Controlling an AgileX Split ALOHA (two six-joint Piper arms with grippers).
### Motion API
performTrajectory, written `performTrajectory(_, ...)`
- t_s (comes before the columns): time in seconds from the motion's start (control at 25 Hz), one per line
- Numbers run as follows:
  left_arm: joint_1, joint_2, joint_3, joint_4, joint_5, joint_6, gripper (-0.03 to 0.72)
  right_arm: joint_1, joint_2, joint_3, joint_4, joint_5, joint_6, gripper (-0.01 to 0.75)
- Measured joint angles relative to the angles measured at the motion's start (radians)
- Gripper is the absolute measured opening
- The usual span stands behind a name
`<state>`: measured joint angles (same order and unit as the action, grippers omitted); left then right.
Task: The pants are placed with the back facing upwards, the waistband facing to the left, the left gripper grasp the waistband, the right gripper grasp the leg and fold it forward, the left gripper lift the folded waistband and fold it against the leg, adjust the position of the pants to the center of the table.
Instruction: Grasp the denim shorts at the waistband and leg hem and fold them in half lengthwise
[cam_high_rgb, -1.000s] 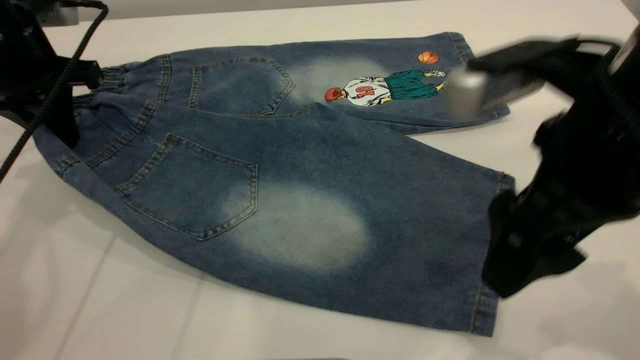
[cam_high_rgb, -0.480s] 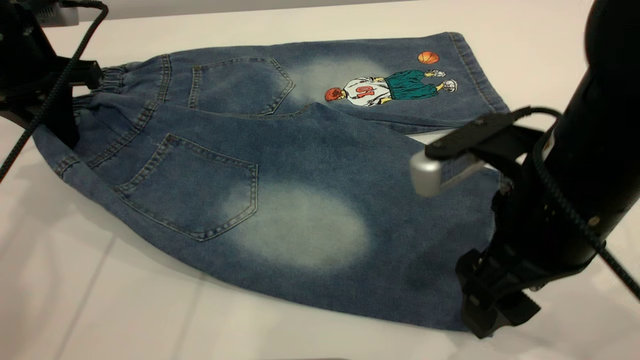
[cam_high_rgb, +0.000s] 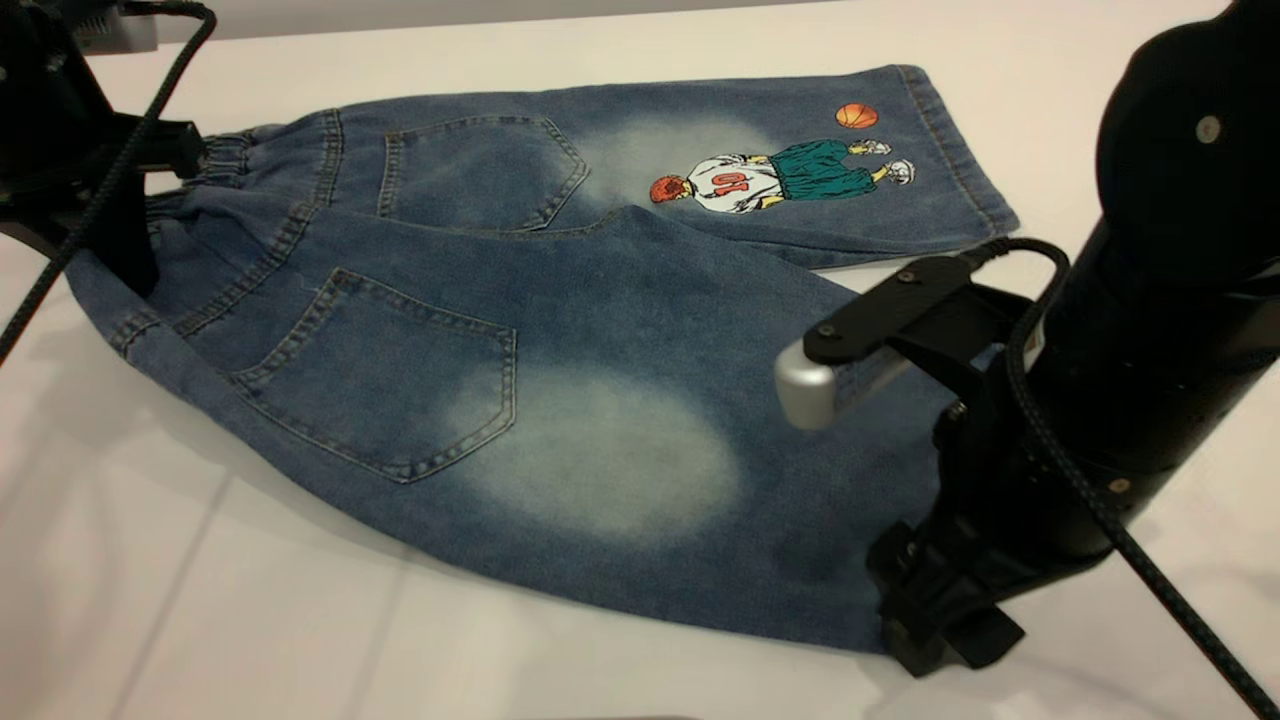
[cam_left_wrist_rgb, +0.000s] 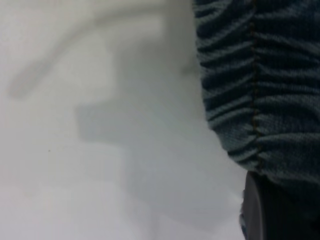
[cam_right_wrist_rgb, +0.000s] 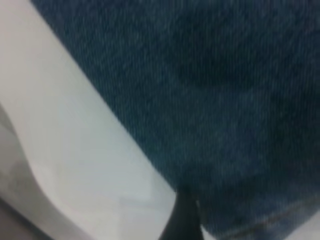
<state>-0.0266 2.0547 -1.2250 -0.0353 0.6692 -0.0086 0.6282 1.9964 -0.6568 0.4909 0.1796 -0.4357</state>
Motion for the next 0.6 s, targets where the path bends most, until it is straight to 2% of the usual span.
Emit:
performTrajectory(0.12, 0.000, 0.000, 0.000, -0.001, 0.000, 0.000, 0.090, 0.000, 0.014, -0.005, -0.001, -0.017, 0.000, 0.461)
performTrajectory(0.2, 0.000, 0.000, 0.000, -0.001, 0.000, 0.000, 0.090, 0.000, 0.017, -0.008, -0.001, -0.037, 0.000, 0.353)
performTrajectory(0.32, 0.000, 0.000, 0.000, -0.002, 0.003, 0.000, 0.090, 0.000, 0.023, -0.009, 0.000, -0.072, 0.000, 0.113)
performTrajectory(0.36, 0.000, 0.000, 0.000, -0.002, 0.006, 0.000, 0.090, 0.000, 0.024, -0.009, 0.001, -0.074, 0.000, 0.074)
performTrajectory(0.44, 0.000, 0.000, 0.000, -0.004, 0.012, 0.000, 0.090, 0.000, 0.016, -0.009, 0.001, -0.071, 0.000, 0.034)
performTrajectory(0.6, 0.000, 0.000, -0.001, -0.011, 0.032, 0.000, 0.090, 0.000, -0.052, 0.002, -0.014, 0.006, 0.000, 0.025)
